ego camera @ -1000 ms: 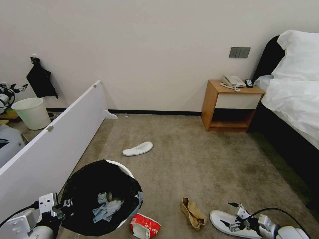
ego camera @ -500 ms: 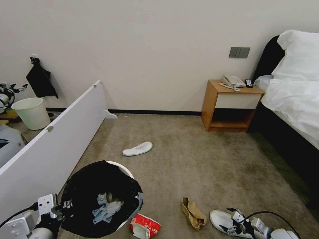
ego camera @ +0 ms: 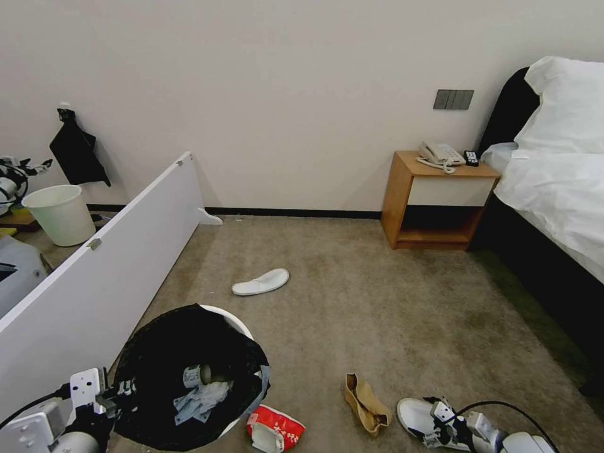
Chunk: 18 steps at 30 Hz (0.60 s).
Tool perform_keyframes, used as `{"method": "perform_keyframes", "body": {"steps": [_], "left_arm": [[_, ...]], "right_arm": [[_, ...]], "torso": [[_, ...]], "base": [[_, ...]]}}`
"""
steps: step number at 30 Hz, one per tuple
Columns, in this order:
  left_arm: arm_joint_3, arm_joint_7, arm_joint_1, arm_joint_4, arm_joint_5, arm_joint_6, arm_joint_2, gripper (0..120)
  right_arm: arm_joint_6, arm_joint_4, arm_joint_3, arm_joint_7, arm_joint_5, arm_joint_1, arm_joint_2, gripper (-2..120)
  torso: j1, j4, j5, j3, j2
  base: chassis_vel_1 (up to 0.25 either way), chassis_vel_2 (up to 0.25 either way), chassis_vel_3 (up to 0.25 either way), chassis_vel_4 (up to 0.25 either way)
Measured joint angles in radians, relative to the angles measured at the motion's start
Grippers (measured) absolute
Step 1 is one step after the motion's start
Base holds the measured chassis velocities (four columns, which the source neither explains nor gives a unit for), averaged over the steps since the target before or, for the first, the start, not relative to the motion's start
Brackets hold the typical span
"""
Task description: Pick up the trash bin, then pick up the garbage from the floor and place it into the trash bin.
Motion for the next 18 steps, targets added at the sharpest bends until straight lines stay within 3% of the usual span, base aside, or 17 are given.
{"method": "perform_keyframes", "body": {"steps": [6, 9, 10, 12, 14, 17, 18], "left_arm": [[0.000, 0.000, 0.000, -0.001, -0.001, -0.001, 0.000, 3], [-0.001, 0.000, 0.000, -0.001, -0.001, -0.001, 0.000, 3], [-0.001, 0.000, 0.000, -0.001, -0.001, -0.001, 0.000, 3], [-0.001, 0.000, 0.000, -0.002, -0.001, -0.001, 0.000, 3], [-0.001, 0.000, 0.000, -0.003, -0.001, -0.001, 0.000, 3], [-0.001, 0.000, 0.000, -0.003, -0.001, -0.001, 0.000, 3], [0.000, 0.000, 0.001, -0.003, -0.001, -0.001, 0.000, 3]], "right_arm": [[0.003, -0.023, 0.012, -0.020, -0.010, 0.000, 0.001, 76], [0.005, -0.028, 0.016, -0.023, -0.012, -0.001, 0.001, 70], [0.007, -0.032, 0.021, -0.026, -0.014, -0.002, 0.000, 61], [0.007, -0.034, 0.023, -0.028, -0.014, -0.004, 0.000, 59], [0.008, -0.037, 0.031, -0.032, -0.015, -0.008, -0.003, 45], [0.009, -0.038, 0.033, -0.032, -0.017, -0.009, -0.004, 42], [0.010, -0.039, 0.040, -0.034, -0.021, -0.014, -0.005, 33]], "torso": [[0.000, 0.0000, 0.0001, 0.000, 0.000], [0.000, 0.0000, 0.0001, 0.000, 0.000], [0.000, 0.0000, 0.0001, 0.000, 0.000], [0.000, 0.0001, 0.0002, 0.000, 0.000], [0.000, 0.0001, 0.0002, 0.000, 0.000], [0.000, 0.0002, 0.0002, 0.000, 0.000], [0.000, 0.0002, 0.0002, 0.000, 0.000]], "base": [[0.000, 0.000, 0.000, 0.000], [0.000, 0.000, 0.000, 0.000], [0.000, 0.000, 0.000, 0.000], [0.000, 0.000, 0.000, 0.000], [0.000, 0.000, 0.000, 0.000], [0.000, 0.000, 0.000, 0.000], [0.000, 0.000, 0.000, 0.000]]}}
